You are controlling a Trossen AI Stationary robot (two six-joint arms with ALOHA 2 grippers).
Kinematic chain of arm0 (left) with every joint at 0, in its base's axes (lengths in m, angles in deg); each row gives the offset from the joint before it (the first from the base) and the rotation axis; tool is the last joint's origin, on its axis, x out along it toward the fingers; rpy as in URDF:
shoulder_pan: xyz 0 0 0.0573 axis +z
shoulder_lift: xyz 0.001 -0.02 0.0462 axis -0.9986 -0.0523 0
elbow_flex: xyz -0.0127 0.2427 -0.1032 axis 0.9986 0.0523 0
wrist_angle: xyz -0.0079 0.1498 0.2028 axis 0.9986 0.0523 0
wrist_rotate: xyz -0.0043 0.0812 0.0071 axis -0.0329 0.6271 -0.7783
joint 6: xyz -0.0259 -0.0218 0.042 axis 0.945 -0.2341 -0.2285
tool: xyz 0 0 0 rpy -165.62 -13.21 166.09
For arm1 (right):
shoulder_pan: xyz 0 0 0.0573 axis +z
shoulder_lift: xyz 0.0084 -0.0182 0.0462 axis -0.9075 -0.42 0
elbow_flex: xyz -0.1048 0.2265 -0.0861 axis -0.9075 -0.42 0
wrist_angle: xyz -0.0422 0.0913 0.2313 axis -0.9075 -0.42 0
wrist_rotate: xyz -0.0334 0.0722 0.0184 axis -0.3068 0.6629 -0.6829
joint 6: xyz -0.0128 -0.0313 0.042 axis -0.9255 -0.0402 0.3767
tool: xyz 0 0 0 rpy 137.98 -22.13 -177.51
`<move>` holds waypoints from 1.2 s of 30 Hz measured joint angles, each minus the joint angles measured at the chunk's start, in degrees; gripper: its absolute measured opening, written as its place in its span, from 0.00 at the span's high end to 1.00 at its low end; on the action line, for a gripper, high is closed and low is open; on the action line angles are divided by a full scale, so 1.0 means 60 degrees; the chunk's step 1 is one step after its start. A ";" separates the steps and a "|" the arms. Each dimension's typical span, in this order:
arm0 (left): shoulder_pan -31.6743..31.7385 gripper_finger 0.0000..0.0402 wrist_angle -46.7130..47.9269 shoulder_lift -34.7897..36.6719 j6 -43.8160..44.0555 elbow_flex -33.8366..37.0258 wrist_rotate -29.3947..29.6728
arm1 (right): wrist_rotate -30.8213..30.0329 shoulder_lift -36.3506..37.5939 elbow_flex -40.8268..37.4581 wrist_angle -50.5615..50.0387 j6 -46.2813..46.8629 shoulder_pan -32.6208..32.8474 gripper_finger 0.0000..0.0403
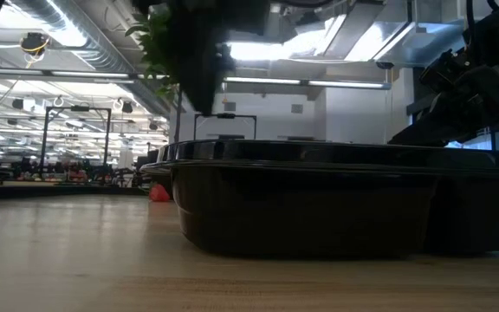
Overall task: Pick and placing Produce into tupperware
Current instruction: Put the strawberry into the left side of the black container
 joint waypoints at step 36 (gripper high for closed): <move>0.4849 0.66 -0.9045 0.7424 0.5635 1.0961 0.2063 | -0.0001 -0.0175 0.0000 0.0006 0.0021 -0.0001 0.66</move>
